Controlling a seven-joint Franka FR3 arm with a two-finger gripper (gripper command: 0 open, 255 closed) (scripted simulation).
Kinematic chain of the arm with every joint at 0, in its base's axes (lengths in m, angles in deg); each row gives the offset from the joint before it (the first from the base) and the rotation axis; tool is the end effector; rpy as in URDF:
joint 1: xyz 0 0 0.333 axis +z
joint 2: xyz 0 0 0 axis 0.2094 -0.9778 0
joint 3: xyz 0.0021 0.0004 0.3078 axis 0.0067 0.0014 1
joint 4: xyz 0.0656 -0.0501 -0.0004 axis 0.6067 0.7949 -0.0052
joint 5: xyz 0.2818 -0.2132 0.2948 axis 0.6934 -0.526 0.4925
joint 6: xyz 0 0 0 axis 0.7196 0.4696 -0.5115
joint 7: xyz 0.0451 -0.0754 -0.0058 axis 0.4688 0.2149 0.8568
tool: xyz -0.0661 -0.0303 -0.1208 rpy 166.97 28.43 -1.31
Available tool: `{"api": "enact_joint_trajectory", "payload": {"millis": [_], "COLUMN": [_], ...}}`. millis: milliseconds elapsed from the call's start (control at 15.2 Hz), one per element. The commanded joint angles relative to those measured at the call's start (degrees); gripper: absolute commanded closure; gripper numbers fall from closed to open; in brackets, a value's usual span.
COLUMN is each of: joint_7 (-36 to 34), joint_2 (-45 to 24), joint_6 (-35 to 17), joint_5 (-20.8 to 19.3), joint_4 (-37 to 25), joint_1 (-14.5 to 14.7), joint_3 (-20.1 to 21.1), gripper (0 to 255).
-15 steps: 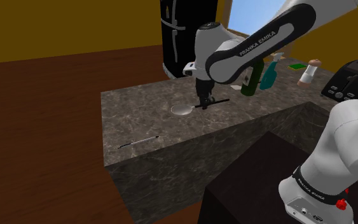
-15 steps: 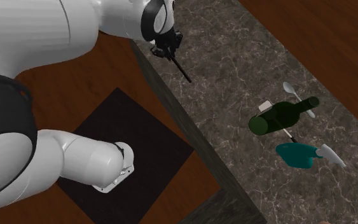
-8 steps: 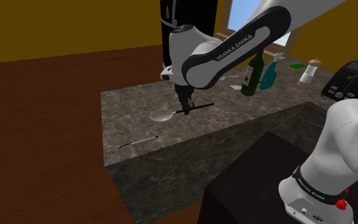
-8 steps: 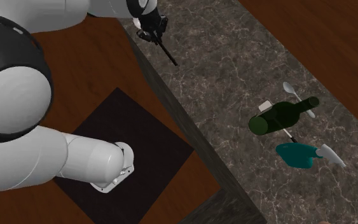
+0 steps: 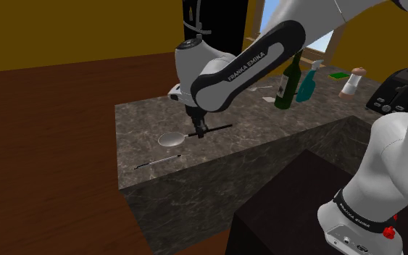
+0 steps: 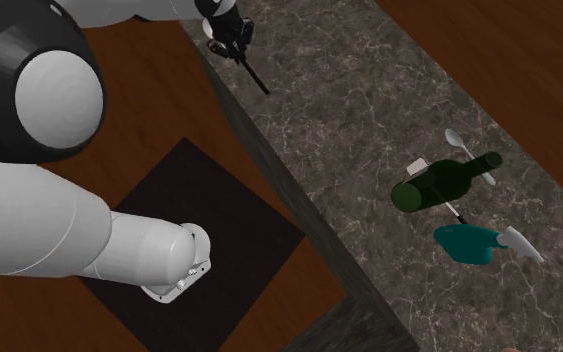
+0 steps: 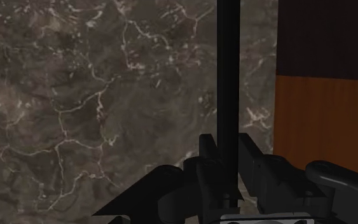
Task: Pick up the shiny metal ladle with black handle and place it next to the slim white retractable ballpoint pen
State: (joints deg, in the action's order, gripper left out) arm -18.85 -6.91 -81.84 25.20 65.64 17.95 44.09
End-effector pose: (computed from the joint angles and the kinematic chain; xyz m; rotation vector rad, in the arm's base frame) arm 0.5439 0.2403 0.2371 2.4095 1.7854 -0.0495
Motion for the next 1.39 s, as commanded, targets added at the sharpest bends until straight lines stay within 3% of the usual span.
{"api": "enact_joint_trajectory", "payload": {"millis": [0,858,1320], "joint_7": [-0.3,-1.8,-1.8], "joint_2": [-1.0,-8.5,-8.5], "joint_6": [-1.4,-10.5,-10.5], "joint_5": [-0.1,-1.0,-1.0], "joint_4": [0.4,2.1,2.1], "joint_1": [0.0,-0.1,-0.1], "joint_3": [0.0,-0.3,-0.3], "gripper": [255,255,255]}}
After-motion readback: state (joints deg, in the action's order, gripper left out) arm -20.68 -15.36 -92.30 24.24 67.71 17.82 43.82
